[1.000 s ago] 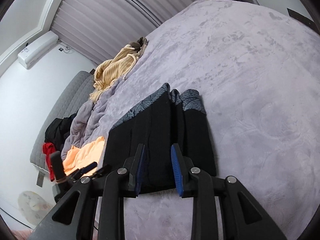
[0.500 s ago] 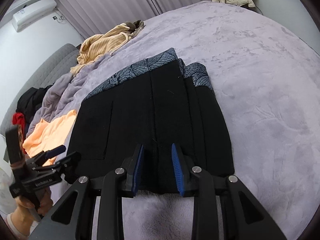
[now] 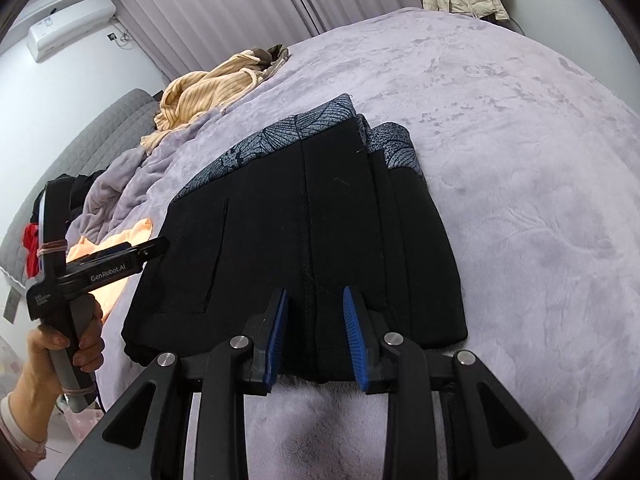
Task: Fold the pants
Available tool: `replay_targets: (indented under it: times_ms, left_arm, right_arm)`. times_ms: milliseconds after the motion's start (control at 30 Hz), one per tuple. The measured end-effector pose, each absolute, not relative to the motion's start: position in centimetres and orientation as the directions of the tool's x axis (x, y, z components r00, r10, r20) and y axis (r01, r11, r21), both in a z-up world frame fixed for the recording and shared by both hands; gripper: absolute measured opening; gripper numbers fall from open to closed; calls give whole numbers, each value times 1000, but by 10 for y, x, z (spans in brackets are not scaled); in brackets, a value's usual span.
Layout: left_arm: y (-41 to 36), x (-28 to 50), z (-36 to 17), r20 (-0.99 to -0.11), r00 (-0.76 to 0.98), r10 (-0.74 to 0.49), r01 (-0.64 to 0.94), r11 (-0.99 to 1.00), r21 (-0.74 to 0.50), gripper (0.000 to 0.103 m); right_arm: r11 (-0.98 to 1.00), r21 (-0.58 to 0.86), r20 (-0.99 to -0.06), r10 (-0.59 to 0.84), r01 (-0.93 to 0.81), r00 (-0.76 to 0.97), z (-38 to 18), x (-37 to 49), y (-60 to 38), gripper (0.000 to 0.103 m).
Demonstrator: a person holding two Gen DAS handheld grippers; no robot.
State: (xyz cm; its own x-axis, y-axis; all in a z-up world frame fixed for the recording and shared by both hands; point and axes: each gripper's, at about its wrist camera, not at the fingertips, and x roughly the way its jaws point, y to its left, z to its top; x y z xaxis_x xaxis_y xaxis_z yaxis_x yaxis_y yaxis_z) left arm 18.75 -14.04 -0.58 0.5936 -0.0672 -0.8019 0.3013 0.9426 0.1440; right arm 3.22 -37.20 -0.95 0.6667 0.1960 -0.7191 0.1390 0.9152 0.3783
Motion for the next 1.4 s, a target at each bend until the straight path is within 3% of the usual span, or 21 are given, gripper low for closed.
replay_targets:
  times_ms: [533, 667, 800, 900, 1000, 1400]
  left_arm:
    - [-138, 179, -4, -814, 573, -93, 329, 936, 125, 89]
    - [-139, 178, -5, -808, 583, -84, 323, 937, 136, 89]
    - [-141, 176, -6, -801, 594, -73, 322, 934, 153, 89]
    - [-141, 174, -7, -797, 600, -70, 317, 935, 157, 91]
    - [-138, 174, -10, -788, 614, -48, 296, 939, 174, 101]
    - [-131, 173, -15, -786, 612, -90, 292, 949, 119, 101]
  right_arm:
    - [815, 566, -623, 322, 127, 712, -11, 3, -400, 32]
    - [794, 593, -614, 341, 131, 712, -9, -3, -404, 39]
    - [805, 579, -621, 330, 132, 711, -4, -6, -402, 53]
    - [824, 550, -634, 307, 135, 710, 1, -5, -400, 54]
    - [839, 526, -641, 282, 142, 714, 7, -3, -400, 54]
    - [824, 538, -665, 286, 177, 690, 0, 33, -415, 54]
